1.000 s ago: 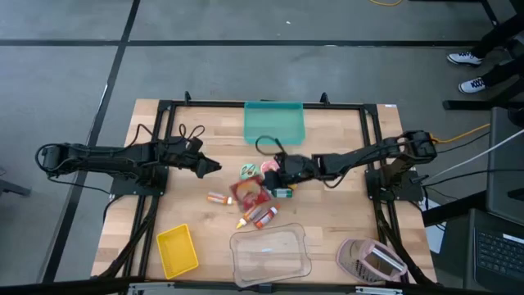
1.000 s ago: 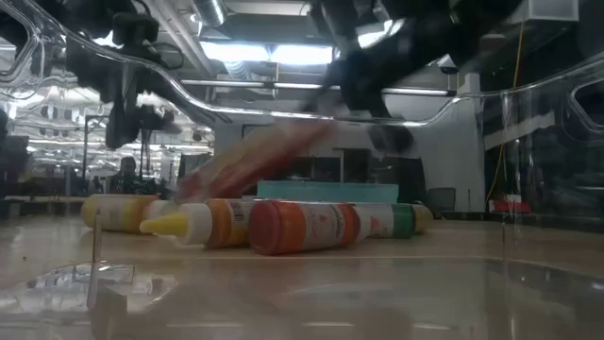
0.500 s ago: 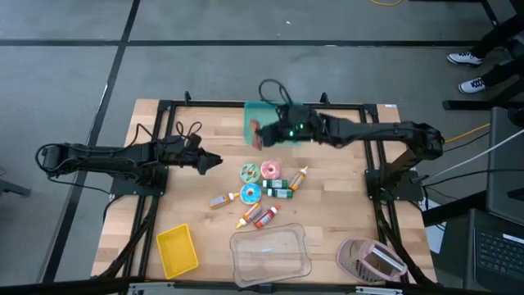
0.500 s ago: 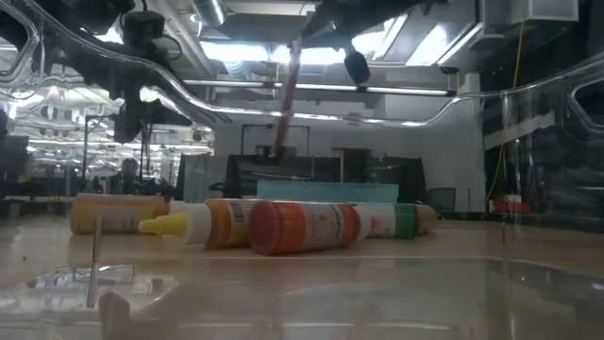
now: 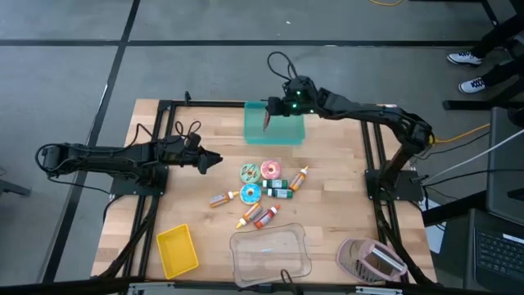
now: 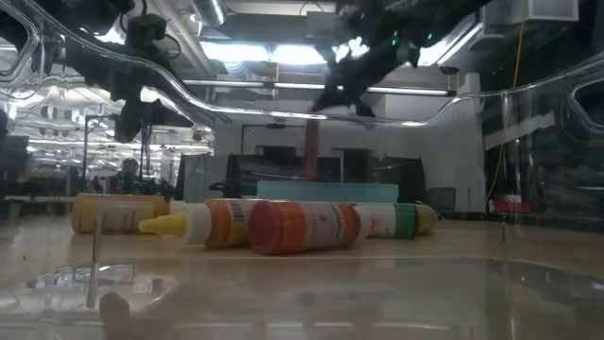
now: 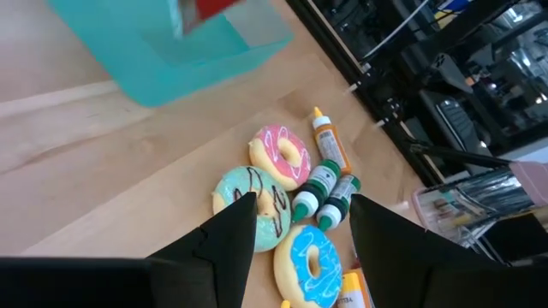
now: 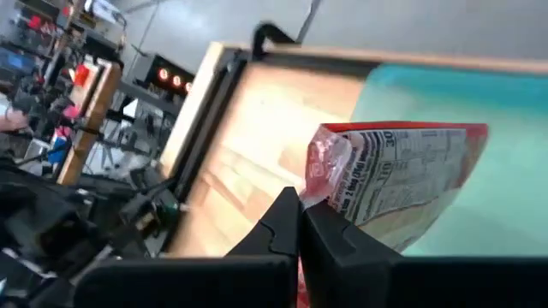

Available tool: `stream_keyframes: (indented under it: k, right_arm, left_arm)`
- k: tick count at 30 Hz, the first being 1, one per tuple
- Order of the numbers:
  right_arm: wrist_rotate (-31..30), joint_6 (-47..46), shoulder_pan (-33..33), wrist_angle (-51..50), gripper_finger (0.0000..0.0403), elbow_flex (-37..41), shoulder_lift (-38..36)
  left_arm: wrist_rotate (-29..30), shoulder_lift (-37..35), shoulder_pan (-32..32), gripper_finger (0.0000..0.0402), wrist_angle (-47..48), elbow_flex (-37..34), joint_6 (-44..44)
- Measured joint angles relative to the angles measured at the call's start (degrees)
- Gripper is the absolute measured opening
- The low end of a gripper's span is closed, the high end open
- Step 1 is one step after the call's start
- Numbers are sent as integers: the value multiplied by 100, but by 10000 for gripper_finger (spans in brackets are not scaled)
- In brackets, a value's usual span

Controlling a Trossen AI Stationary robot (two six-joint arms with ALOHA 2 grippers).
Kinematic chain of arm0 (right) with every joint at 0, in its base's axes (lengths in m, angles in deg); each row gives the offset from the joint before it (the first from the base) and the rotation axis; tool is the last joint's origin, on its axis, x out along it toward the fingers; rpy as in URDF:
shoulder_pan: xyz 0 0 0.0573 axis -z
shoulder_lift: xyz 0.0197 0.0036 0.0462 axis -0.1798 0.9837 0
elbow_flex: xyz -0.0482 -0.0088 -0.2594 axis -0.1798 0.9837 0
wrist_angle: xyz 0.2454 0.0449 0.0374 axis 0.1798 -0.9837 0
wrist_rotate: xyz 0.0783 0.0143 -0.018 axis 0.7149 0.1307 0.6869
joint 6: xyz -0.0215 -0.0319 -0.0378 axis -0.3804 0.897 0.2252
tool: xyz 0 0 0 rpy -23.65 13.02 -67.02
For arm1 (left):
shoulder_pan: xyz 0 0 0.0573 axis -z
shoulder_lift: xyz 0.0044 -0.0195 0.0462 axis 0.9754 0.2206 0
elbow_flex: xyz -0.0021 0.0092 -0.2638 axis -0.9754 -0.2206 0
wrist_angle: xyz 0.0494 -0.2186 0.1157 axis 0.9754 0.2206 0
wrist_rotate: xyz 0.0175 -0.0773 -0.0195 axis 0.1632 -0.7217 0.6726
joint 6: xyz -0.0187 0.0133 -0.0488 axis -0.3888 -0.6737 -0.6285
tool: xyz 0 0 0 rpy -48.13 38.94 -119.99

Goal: Pick & Place Food Item
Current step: Put the red popcorn bag into the blue bin

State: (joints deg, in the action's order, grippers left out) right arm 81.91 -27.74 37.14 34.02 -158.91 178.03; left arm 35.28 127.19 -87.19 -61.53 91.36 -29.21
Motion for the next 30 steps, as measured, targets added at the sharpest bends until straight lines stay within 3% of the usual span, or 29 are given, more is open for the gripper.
stream_keyframes:
  k: [4,10,17,25,30]
  right_arm:
    - [494,-200,0,483,0,2,478]
    - [676,-428,-18,999,0,2,950]
    - [845,-127,280,834,0,2,917]
    - [884,521,599,-67,0,2,889]
    - [1060,569,621,-68,26,4,624]
  left_arm:
    - [156,0,-2,182,1,0,-2]
    - [196,2,-2,182,2,0,-156]
    - [282,0,-2,182,5,0,-260]
    - [325,2,-2,182,78,0,-306]
    - [367,2,-3,182,164,0,-308]
